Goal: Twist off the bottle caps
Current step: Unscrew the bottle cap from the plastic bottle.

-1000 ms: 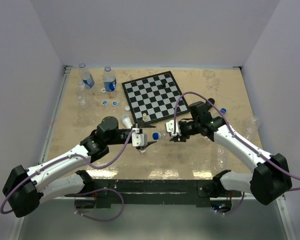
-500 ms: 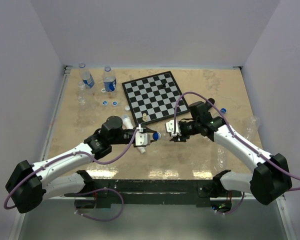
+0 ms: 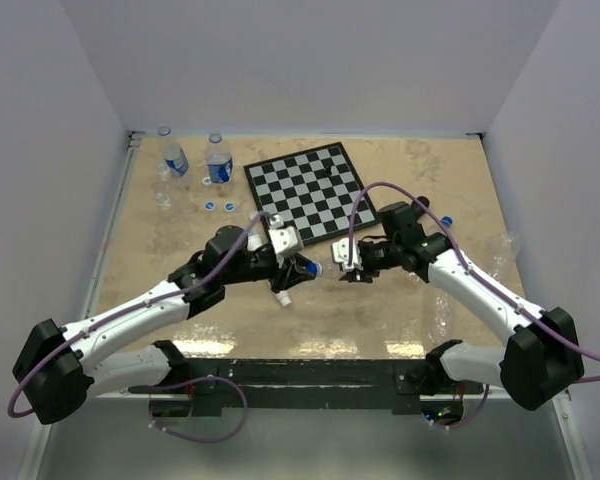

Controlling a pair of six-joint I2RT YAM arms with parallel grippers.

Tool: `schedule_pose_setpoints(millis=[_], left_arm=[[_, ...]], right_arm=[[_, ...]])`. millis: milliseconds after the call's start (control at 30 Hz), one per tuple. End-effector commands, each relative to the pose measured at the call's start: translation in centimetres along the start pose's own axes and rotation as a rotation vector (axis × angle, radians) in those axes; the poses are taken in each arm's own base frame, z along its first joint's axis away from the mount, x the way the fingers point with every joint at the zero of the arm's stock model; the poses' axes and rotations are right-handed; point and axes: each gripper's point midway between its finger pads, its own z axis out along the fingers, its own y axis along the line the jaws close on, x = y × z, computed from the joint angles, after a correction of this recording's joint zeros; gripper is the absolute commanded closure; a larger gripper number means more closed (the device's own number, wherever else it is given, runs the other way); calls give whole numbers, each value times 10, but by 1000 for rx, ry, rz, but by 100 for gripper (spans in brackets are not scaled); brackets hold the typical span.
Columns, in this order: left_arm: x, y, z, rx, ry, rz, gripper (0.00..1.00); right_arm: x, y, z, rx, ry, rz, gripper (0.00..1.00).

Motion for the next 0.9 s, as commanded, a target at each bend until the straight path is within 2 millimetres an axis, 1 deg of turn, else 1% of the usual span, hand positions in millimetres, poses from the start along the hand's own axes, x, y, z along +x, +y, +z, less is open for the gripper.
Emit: schedule_pose_setpoints(millis=[0, 33, 100, 167, 233, 367, 467, 600, 733, 767, 833, 867], left_arm=[[-49, 15, -14, -181, -159, -651, 100], [-48, 12, -15, -184, -179, -814, 100], [-51, 6, -13, -164, -190, -1081, 100], [-53, 3, -7, -149, -165, -1222, 100], [-56, 5, -4, -160, -154, -1266, 100], [-60, 11, -2, -172, -176, -1274, 100], [-60, 14, -1, -190, -171, -1239, 100], [-53, 22, 1, -228, -151, -1123, 100], [-49, 23, 4, -203, -145, -962, 100], [-49, 21, 6, -183, -144, -909, 93], [-50, 15, 9, -117, -143, -806, 72], [-51, 12, 8, -88, -146, -745, 60]], right_arm=[[-12, -8, -4, 29, -20, -28, 94], [-12, -8, -4, 32, -18, -28, 94], [-12, -8, -4, 31, -21, -27, 94], [-14, -8, -4, 30, -26, -30, 95], [-16, -8, -6, 32, -32, -34, 95], [-17, -8, -8, 42, -30, -41, 95], [-18, -9, -8, 44, -31, -44, 95], [-16, -9, -6, 35, -30, -36, 95], [-14, -7, -3, 18, -30, -20, 95], [-14, -7, -3, 15, -29, -16, 95], [-13, -7, -3, 9, -29, -11, 95], [-12, -5, -3, 5, -30, -11, 95]])
